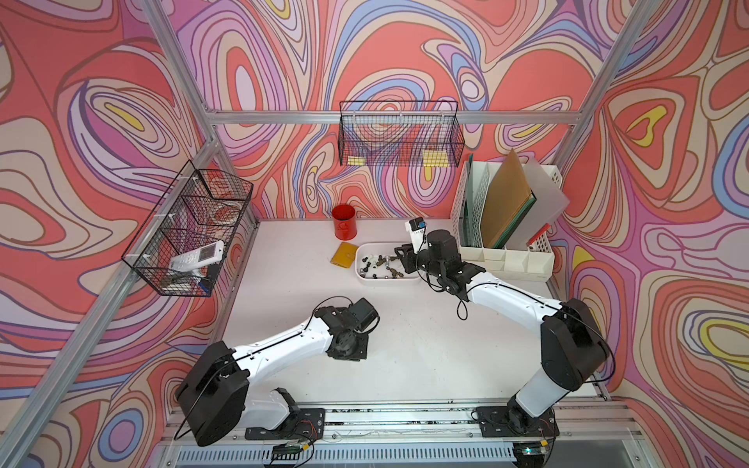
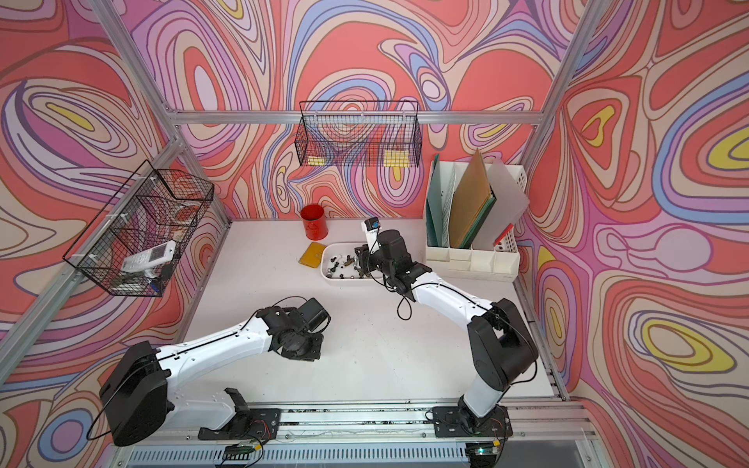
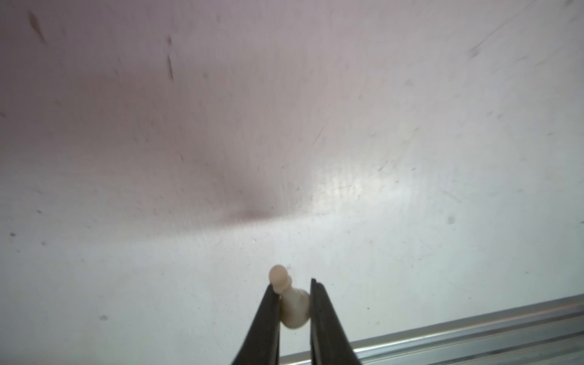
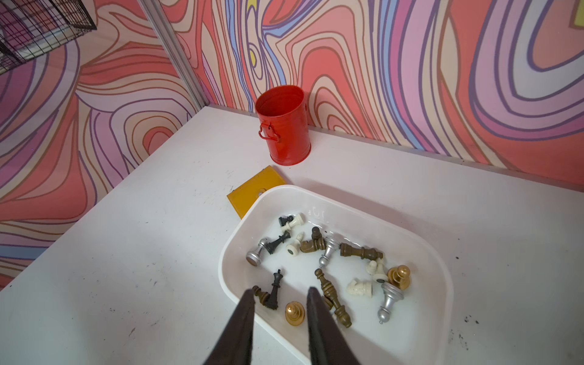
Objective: Put the chess pieces into the storage box
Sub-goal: Pick up the chess piece at the center of the board, then place the chess piece in the storage box.
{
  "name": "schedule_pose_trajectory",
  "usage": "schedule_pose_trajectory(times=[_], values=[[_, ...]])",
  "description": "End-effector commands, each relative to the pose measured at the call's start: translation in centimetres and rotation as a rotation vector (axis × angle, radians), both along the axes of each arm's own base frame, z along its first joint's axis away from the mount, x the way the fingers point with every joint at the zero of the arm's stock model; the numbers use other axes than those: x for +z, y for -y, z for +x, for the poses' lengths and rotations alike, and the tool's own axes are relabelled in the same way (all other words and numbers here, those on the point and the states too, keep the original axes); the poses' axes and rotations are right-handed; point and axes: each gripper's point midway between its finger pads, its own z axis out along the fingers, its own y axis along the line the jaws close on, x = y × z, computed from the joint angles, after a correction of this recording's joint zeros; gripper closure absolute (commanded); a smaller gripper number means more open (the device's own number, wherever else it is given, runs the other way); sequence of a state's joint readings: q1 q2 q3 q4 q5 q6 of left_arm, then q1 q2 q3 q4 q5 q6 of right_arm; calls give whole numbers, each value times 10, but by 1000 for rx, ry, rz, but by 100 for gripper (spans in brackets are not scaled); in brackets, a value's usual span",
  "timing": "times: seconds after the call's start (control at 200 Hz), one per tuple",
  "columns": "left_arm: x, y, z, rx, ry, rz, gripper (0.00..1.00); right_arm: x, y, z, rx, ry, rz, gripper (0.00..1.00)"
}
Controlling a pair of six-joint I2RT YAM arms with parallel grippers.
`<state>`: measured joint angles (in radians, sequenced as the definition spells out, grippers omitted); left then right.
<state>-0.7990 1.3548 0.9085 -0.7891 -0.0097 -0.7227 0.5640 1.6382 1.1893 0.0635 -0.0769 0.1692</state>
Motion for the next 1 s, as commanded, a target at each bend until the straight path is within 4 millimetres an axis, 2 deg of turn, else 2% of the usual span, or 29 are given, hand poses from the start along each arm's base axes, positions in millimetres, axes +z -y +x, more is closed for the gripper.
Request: schedule_pose_trajectory(times=[0.0, 0.13, 0.27, 0.461, 0.566, 0.671, 0.796, 0.856, 0.931, 0.996], values=[[36, 14, 47, -96, 165, 74, 83, 17, 16, -6, -60, 18, -8, 70], [72, 56, 110, -194, 291, 101, 82, 28, 33, -13, -113, 56, -20, 70], [89, 94, 173, -235, 361, 83, 83, 37, 61, -19, -215, 113, -58, 70], [80, 136, 250, -263, 462, 6, 83, 46, 88, -24, -301, 166, -128, 72], [70, 149, 281, -266, 509, -13, 83, 47, 100, -26, -329, 186, -138, 72], [56, 148, 301, -248, 514, 17, 82, 44, 109, -25, -353, 201, -157, 72], [41, 142, 312, -237, 508, 51, 78, 40, 118, -21, -374, 196, -171, 72], [35, 139, 314, -233, 495, 55, 73, 39, 119, -18, -375, 195, -171, 72], [33, 136, 313, -226, 483, 56, 61, 37, 118, -16, -373, 191, -173, 72], [36, 136, 310, -225, 476, 45, 58, 37, 116, -14, -369, 188, -168, 72]])
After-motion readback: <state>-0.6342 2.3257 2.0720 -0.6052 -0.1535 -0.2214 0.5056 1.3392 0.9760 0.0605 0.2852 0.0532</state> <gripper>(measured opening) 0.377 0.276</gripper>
